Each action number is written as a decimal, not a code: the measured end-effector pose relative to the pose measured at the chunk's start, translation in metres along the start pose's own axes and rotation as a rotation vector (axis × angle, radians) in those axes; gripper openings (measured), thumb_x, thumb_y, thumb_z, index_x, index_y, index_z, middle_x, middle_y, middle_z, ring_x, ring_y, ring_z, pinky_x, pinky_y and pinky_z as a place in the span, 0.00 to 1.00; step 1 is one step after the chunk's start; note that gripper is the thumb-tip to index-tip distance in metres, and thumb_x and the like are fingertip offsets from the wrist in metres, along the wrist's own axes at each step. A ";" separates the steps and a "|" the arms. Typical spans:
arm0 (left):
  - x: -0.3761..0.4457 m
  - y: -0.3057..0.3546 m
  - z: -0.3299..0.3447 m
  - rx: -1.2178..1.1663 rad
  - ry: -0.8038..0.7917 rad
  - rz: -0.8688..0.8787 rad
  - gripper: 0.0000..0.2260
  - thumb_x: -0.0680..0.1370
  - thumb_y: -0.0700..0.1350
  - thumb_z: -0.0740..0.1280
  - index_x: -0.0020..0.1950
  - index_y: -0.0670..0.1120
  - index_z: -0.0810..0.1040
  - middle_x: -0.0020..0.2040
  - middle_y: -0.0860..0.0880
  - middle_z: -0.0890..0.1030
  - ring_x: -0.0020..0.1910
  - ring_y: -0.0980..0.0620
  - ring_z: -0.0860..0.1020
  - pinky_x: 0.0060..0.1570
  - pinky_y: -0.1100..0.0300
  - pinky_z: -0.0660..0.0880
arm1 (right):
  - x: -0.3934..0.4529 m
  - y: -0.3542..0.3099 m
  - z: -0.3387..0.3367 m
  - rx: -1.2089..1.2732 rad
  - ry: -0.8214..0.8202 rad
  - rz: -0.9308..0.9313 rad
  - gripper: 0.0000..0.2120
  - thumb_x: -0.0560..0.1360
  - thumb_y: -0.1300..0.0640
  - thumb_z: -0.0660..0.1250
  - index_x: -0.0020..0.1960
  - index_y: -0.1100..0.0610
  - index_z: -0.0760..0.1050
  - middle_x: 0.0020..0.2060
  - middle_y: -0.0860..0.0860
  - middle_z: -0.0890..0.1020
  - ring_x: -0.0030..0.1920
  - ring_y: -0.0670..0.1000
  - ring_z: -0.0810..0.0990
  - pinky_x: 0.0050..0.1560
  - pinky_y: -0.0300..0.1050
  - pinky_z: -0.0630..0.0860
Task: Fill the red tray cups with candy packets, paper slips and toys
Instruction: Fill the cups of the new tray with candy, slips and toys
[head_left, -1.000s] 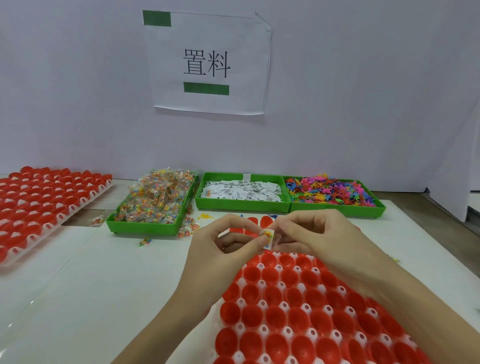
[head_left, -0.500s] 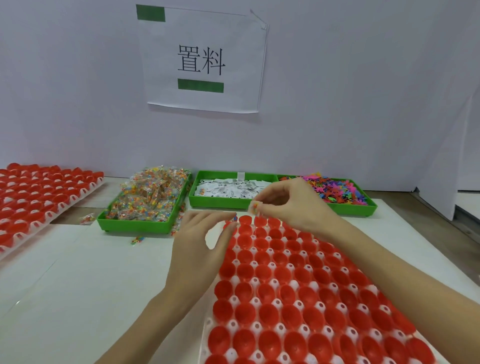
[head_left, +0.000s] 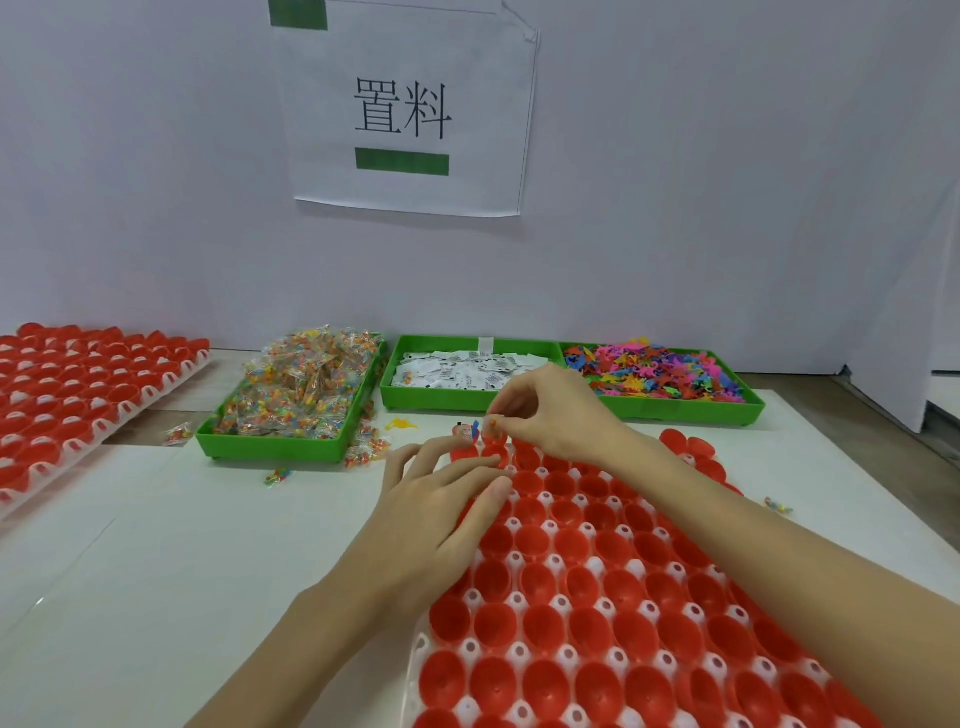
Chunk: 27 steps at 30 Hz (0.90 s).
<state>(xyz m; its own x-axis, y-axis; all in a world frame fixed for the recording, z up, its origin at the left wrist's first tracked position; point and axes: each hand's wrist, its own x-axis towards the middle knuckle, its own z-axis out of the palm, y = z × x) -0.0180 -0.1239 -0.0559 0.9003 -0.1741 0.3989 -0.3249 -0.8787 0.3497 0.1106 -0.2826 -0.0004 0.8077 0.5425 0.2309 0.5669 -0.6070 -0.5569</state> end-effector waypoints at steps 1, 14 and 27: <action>0.001 -0.001 0.000 -0.013 -0.018 -0.014 0.31 0.82 0.65 0.40 0.68 0.61 0.79 0.69 0.69 0.74 0.76 0.68 0.55 0.74 0.58 0.46 | 0.001 -0.001 0.001 -0.020 -0.010 -0.002 0.08 0.74 0.53 0.78 0.49 0.56 0.87 0.42 0.49 0.88 0.44 0.43 0.85 0.49 0.37 0.81; 0.001 -0.002 0.000 0.003 -0.056 -0.023 0.32 0.82 0.64 0.37 0.69 0.63 0.77 0.68 0.70 0.73 0.74 0.67 0.57 0.75 0.58 0.45 | 0.014 -0.007 -0.003 -0.231 -0.116 -0.067 0.06 0.75 0.56 0.76 0.51 0.57 0.86 0.44 0.50 0.88 0.43 0.44 0.84 0.40 0.27 0.74; 0.001 -0.001 -0.001 0.016 -0.055 -0.022 0.33 0.81 0.65 0.36 0.69 0.63 0.77 0.69 0.71 0.73 0.73 0.70 0.55 0.72 0.64 0.41 | 0.021 -0.012 -0.006 -0.300 -0.221 -0.042 0.08 0.79 0.58 0.71 0.55 0.56 0.86 0.50 0.50 0.87 0.48 0.45 0.83 0.50 0.37 0.76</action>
<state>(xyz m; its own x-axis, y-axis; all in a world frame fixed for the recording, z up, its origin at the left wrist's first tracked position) -0.0168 -0.1233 -0.0548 0.9219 -0.1782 0.3439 -0.3004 -0.8895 0.3443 0.1219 -0.2678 0.0155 0.7466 0.6632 0.0525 0.6477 -0.7067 -0.2846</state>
